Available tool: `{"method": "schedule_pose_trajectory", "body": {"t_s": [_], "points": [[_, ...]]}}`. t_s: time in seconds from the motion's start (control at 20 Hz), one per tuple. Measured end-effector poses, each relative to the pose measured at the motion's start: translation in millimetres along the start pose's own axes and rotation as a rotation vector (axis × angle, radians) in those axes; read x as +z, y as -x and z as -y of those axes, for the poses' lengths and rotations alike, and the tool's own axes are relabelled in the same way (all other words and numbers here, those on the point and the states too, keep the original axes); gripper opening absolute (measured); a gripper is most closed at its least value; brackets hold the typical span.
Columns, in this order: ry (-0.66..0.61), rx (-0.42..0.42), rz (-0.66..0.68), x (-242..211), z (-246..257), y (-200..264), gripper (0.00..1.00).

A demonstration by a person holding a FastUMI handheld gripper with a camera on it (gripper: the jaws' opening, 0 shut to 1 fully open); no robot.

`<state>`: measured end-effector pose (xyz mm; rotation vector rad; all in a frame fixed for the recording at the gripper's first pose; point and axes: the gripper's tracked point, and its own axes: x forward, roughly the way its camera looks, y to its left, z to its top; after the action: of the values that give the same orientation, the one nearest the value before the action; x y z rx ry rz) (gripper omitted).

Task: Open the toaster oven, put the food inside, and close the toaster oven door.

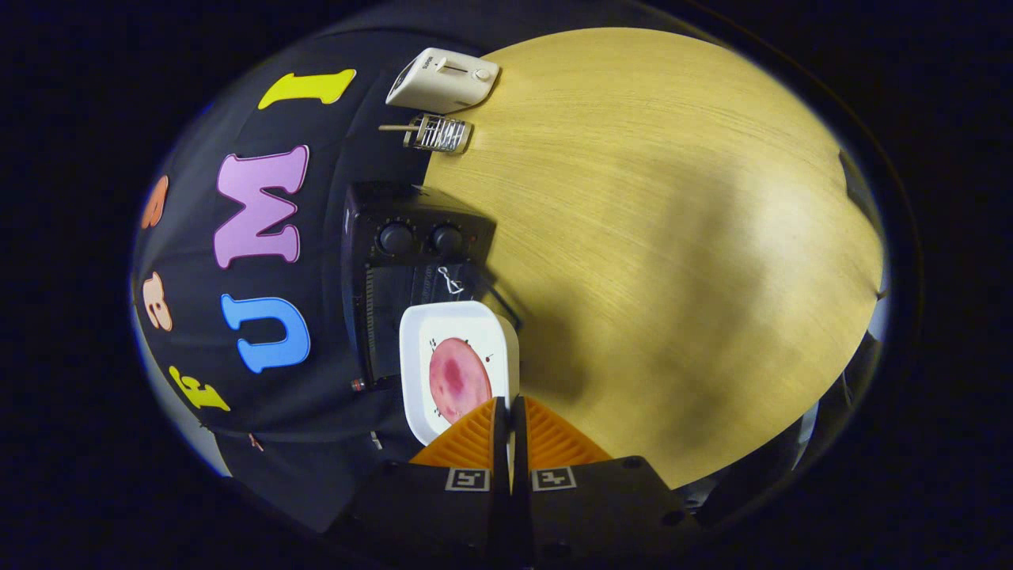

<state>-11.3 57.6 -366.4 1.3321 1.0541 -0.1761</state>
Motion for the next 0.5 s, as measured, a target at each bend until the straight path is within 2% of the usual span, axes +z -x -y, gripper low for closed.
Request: {"method": "schedule_pose_trajectory", "body": {"t_s": [0.2, 0.4, 0.5], "points": [[-0.095, -0.020, 0.100, -15, -25, -44, 0.05], [-0.184, -0.026, 0.239, -8, -52, -85, 0.05], [-0.214, -0.056, 0.272, -8, -59, -106, 0.05]]}}
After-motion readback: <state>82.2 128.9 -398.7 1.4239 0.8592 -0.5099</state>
